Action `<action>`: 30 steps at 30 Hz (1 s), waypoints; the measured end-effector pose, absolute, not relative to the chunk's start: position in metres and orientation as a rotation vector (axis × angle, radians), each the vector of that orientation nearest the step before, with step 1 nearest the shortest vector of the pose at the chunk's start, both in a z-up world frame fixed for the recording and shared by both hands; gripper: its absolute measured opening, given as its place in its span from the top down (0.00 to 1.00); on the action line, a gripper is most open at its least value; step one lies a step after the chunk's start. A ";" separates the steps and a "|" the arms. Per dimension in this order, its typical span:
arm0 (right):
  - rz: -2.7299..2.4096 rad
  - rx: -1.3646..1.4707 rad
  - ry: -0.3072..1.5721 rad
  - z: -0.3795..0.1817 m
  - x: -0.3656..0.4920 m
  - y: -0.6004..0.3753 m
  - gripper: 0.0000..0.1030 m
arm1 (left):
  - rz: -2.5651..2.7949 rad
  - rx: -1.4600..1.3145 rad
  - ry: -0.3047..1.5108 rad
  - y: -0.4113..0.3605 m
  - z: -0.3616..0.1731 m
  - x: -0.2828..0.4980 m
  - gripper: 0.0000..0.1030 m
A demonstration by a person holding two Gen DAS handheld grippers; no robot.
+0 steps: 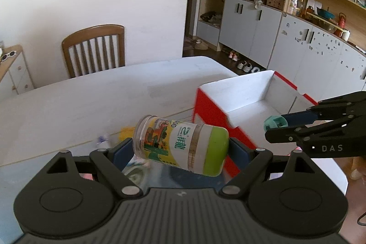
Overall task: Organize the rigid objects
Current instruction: 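Carry the jar and sharpener with both tools over the red shoebox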
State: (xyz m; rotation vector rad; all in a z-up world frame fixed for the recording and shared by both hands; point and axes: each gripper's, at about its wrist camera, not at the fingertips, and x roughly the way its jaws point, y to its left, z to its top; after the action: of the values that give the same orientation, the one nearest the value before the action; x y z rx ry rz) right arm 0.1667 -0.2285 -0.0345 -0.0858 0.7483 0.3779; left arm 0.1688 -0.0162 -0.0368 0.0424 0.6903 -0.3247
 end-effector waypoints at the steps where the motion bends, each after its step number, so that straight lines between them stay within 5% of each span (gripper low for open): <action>1: 0.378 -0.086 0.748 -0.035 0.169 -0.235 0.63 | -0.329 0.047 0.693 -0.025 -0.037 0.173 0.14; 30: 0.332 -0.139 0.900 -0.095 0.251 -0.359 0.63 | -0.464 0.136 0.920 -0.199 -0.082 0.304 0.14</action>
State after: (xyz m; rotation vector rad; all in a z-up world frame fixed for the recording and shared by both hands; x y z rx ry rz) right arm 0.2507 -0.3586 -0.0946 -0.1394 0.8996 0.3315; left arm 0.3043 -0.1991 -0.0824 0.1365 0.9197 -0.4638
